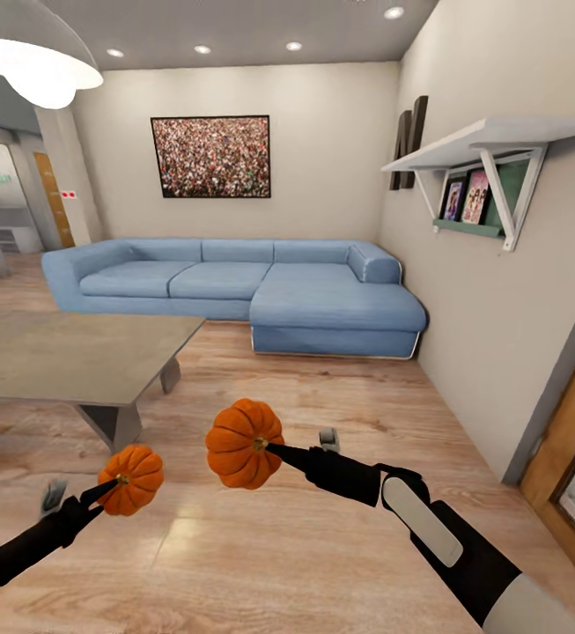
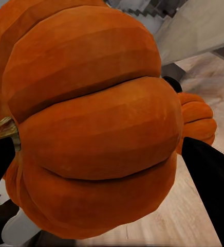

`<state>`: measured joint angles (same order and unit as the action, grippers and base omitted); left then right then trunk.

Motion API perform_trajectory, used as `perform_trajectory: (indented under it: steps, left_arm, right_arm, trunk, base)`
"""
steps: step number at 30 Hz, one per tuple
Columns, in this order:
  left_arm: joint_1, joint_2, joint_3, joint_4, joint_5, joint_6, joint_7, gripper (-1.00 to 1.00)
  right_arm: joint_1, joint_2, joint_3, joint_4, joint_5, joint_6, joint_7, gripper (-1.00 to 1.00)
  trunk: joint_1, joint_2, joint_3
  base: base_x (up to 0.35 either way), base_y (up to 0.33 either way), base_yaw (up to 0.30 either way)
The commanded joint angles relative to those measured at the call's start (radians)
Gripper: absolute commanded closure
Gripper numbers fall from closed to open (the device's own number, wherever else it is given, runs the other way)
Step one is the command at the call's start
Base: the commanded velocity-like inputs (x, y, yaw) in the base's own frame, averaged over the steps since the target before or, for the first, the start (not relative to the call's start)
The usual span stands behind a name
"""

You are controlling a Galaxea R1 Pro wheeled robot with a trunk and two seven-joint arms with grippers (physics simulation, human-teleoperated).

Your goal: Place each of the two pumpkins and all three candles from the living room inside a cabinet in the living room (use any cabinet), then make sure every cabinet is closed, and position the cauldron so it is next to a table in the living room.

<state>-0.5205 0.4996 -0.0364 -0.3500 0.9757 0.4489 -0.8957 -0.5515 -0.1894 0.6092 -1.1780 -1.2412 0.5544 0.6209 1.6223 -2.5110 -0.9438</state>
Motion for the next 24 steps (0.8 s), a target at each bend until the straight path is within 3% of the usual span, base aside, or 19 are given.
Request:
perform_trajectory:
  steps: [1,24]
  left_arm:
    - [-0.001,0.000,-0.002,0.000,0.008,0.007,0.003,1.00]
    - [-0.001,0.000,-0.003,0.001,0.009,0.007,0.004,1.00]
  right_arm:
    - [-0.001,-0.001,0.001,0.000,-0.009,0.005,-0.001,1.00]
    - [-0.001,-0.001,0.003,0.000,-0.009,0.005,-0.021,1.00]
  trunk:
    - [0.000,0.000,0.000]
    - [0.000,0.000,0.025]
  base:
    - [-0.001,-0.001,0.214]
    - [-0.031,0.000,0.214]
